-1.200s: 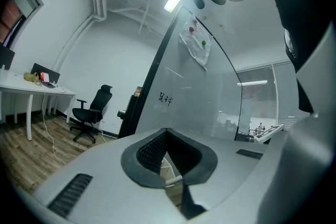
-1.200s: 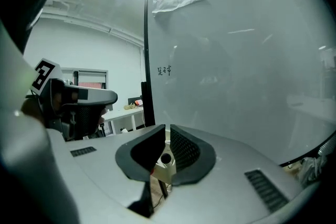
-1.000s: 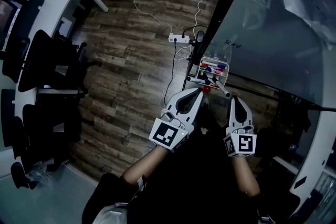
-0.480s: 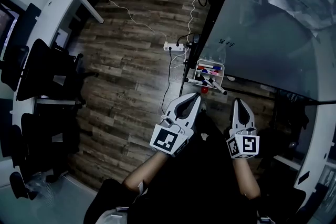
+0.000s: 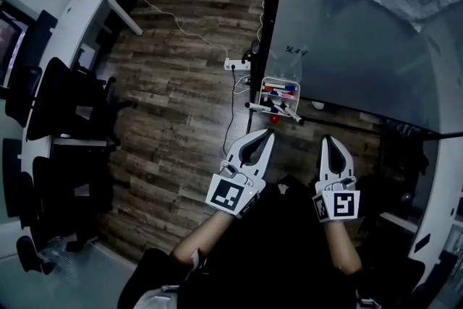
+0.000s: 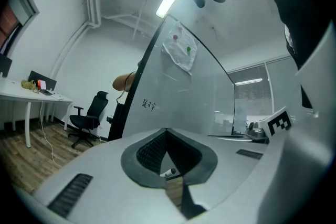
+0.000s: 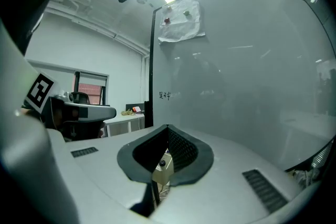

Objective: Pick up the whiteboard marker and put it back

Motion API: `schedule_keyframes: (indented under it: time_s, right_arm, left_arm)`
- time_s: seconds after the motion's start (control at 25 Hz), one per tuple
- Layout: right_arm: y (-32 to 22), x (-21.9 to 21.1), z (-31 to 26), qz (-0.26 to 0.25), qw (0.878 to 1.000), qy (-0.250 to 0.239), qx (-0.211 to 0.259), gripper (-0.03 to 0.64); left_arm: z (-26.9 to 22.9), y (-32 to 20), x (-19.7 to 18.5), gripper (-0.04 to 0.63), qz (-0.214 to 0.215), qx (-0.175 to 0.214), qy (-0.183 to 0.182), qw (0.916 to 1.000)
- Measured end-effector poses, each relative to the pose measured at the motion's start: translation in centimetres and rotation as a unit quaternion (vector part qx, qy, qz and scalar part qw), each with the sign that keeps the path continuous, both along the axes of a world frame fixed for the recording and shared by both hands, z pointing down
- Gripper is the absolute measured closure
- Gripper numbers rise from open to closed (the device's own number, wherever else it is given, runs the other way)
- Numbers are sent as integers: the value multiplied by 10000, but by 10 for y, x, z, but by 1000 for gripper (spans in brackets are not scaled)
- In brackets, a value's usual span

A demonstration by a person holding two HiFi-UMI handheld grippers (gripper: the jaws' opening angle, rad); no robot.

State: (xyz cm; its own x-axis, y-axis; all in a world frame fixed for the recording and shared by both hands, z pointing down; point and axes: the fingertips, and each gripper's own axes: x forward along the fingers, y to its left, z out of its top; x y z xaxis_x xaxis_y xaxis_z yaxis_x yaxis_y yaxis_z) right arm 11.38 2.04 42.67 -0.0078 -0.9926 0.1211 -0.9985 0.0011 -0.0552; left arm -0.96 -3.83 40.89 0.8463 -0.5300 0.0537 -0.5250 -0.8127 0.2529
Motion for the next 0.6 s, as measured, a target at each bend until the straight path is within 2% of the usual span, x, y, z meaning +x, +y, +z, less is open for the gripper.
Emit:
schedule_keyframes:
  time_s: [0.2,0.36,0.6]
  right_arm:
    - [5,11,-13,-199,9995,-77,236,603]
    - [13,18,-26,-156,9991,-205,349,603]
    - [22,17,-15,-343,9981,-414,313,603]
  left_arm:
    - [-7,13,17,588,-123,96,182,9997]
    - [-4,27,26,588,-200,165,-13,9997]
    - [-4,35,32,588,-301,294,-177,9990]
